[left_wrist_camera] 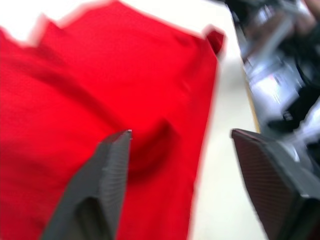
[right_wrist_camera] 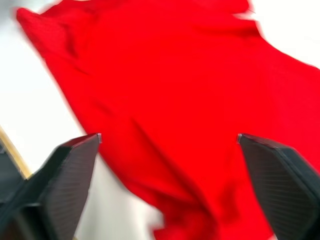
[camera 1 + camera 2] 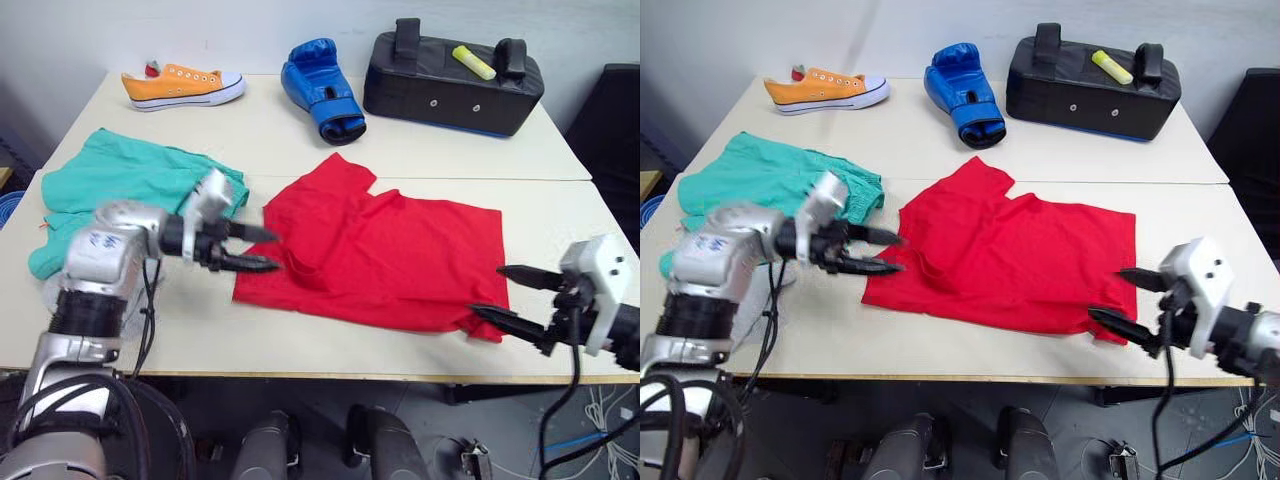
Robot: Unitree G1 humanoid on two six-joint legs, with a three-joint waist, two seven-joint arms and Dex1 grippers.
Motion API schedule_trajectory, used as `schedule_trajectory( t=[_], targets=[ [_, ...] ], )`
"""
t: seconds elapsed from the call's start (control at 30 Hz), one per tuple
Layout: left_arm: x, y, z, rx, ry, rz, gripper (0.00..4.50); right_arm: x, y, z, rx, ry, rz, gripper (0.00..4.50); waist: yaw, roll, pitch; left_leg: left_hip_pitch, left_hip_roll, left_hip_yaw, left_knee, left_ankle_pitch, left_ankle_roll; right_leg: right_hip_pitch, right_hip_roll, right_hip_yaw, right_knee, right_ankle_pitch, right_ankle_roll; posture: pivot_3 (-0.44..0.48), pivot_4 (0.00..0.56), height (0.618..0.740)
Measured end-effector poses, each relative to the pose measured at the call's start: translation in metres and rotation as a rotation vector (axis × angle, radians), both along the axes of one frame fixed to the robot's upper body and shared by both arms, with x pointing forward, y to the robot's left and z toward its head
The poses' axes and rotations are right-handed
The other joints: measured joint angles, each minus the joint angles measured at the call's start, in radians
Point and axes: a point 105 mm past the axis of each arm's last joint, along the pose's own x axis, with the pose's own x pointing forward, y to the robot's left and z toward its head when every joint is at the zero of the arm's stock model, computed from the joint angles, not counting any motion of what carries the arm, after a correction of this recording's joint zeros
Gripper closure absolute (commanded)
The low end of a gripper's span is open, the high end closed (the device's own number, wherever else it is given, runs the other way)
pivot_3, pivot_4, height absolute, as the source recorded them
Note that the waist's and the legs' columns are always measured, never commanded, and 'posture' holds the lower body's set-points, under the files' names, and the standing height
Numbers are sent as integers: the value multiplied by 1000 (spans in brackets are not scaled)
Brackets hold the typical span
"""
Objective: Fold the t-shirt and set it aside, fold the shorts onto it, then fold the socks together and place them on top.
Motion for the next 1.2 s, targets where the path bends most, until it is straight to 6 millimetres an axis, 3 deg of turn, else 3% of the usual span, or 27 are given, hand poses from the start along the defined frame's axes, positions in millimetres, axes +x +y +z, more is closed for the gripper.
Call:
schedule_trajectory(
  t=[0.13, 0.23, 0.3, 0.33, 0.47, 0.63, 0.73, 0.83, 0.93, 1.1, 1.2],
  targets=[
    [2, -5, -31, 101, -11, -2, 3532, 2, 17, -30, -71, 42, 9, 2777, 9, 0, 0, -2, 0, 0, 0, 0, 1, -1, 0, 0, -1, 0, 0, 0, 150, 740],
    [9, -2, -46, 161, -29, 25, 4416, 11, 19, -46, -122, 33, -25, 3746, 6, -1, -1, -1, 0, 0, 0, 0, 2, -1, 0, 0, -2, 0, 0, 0, 150, 740],
    [15, -2, -55, 186, -58, 31, 4500, 18, 14, -65, -175, 53, -66, 4446, 5, -1, -1, -1, 0, 0, 0, 1, 4, -1, 0, -1, -1, 0, 0, 0, 150, 740],
    [17, -3, -56, 201, -88, 19, 4500, 20, 10, -75, -203, 72, -80, 4482, 7, 0, -2, -1, 0, 0, 0, 1, 4, -1, 0, -1, -1, 0, 0, 0, 150, 740],
    [29, 2, -59, 247, -173, 27, 4500, 21, -1, -86, -279, 54, -85, 4482, 7, 5, -16, 2, 0, 0, 0, 0, 3, 2, 0, -1, -2, 0, 0, 0, 150, 740],
    [47, 28, -62, 306, -238, 117, 4500, 6, -44, -88, -344, 88, -125, 4482, 8, 5, -28, 17, 1, -2, -5, -8, 8, 18, 1, -2, -8, -1, 0, 0, 150, 740],
    [56, 45, -60, 329, -254, 175, 4500, -2, -73, -86, -387, 110, -159, 4482, 5, 9, -33, 18, 1, -2, -10, -8, 8, 18, 1, -2, -14, -2, 0, 0, 150, 740],
    [61, 52, -54, 319, -253, 213, 4500, -3, -88, -79, -385, 95, -170, 4482, 1, 11, -33, 19, 1, -1, -15, -5, 6, 16, 1, -2, -14, -1, 0, 0, 150, 740],
    [60, 54, -48, 256, -198, 235, 4500, -4, -87, -65, -326, 62, -153, 4482, 1, 9, -32, 17, 1, -1, -17, 0, 2, 12, 3, -2, -9, -2, -3, 0, 150, 740],
    [35, 19, -1, 57, -141, 70, 4500, -8, -43, -35, -187, -24, -23, 4482, 5, 5, -28, 14, 2, -2, -16, 2, 0, 10, 4, -2, -8, -4, -4, 0, 150, 740],
    [18, 15, -11, 86, -106, 11, 4500, -12, -23, -43, -147, 6, 15, 4482, 3, 6, -29, 16, 2, -2, -16, 0, 2, 12, 4, -2, -11, -4, -3, 0, 150, 740]
  ],
)
